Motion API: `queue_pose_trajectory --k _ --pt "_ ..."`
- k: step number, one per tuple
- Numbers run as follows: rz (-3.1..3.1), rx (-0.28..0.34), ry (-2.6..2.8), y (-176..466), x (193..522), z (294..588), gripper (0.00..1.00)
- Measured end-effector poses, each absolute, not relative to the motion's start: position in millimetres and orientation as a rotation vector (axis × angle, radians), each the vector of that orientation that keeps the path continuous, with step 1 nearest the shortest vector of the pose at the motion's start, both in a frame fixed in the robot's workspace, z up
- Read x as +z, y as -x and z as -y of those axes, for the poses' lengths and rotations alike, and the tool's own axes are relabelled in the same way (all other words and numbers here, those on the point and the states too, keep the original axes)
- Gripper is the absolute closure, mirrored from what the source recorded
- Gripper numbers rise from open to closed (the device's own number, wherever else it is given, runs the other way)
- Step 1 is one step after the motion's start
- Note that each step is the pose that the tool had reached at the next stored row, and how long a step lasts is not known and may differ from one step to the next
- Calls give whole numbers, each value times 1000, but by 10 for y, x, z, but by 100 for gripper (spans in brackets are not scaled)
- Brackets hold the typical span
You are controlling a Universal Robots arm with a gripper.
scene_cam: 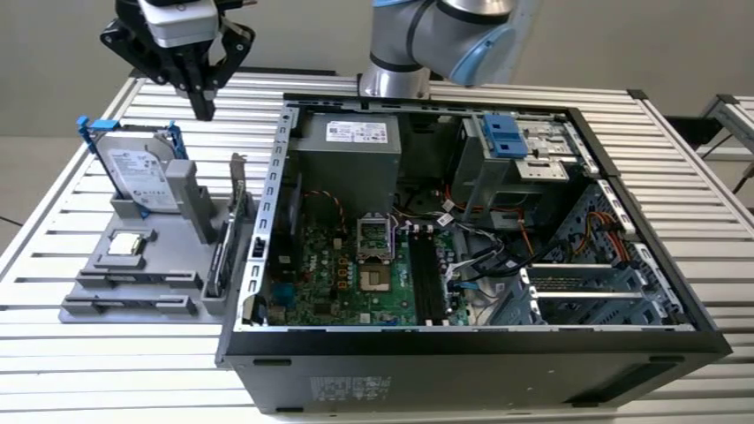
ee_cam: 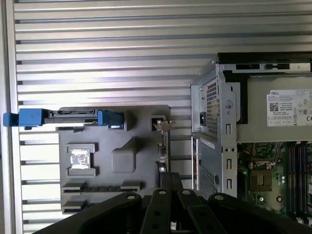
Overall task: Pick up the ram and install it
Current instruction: 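Reach for the ram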
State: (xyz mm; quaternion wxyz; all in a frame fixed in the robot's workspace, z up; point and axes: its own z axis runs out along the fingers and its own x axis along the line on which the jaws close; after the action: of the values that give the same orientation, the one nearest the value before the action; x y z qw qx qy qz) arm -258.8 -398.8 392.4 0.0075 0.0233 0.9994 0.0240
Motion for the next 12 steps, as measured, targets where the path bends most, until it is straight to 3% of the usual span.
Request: queue_pose_trajectory --k 12 --pt "-3125 75 -54 2779 3923 3988 100"
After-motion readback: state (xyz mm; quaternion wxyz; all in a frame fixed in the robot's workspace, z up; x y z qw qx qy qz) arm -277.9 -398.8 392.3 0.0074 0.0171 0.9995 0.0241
